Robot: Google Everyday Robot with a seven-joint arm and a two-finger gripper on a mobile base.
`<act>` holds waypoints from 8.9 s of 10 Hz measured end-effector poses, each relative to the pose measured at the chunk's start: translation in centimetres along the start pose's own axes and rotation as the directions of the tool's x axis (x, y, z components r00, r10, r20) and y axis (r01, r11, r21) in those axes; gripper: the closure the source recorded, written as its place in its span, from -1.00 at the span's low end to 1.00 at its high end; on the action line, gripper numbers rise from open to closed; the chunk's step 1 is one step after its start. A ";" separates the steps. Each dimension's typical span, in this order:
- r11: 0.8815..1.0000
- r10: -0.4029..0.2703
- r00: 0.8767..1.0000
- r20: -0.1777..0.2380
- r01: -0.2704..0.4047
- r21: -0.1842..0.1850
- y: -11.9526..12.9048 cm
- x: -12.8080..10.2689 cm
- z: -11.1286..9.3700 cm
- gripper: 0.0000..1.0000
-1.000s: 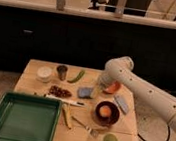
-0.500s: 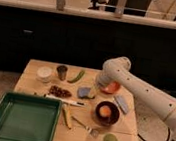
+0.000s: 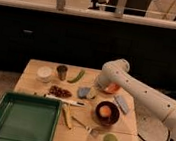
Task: Wipe tray with sponge
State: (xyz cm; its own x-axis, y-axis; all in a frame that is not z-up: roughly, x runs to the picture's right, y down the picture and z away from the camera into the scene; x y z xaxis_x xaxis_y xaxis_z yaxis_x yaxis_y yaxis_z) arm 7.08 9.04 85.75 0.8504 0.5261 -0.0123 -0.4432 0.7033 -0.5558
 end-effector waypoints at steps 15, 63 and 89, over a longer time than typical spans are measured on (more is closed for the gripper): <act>0.999 0.026 0.999 -0.048 -0.028 -0.037 1.2 -0.7 3.5 -0.60; 0.995 -0.047 0.988 -0.149 0.032 -0.096 3.6 0.8 6.4 0.59; 0.977 -0.189 0.974 -0.127 0.173 -0.128 5.1 -1.2 4.0 1.00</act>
State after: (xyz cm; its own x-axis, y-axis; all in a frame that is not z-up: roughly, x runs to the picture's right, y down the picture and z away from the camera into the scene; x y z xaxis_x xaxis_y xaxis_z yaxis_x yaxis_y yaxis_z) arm 2.64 13.94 86.25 0.9477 0.3188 -0.0129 -0.2500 0.7167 -0.6510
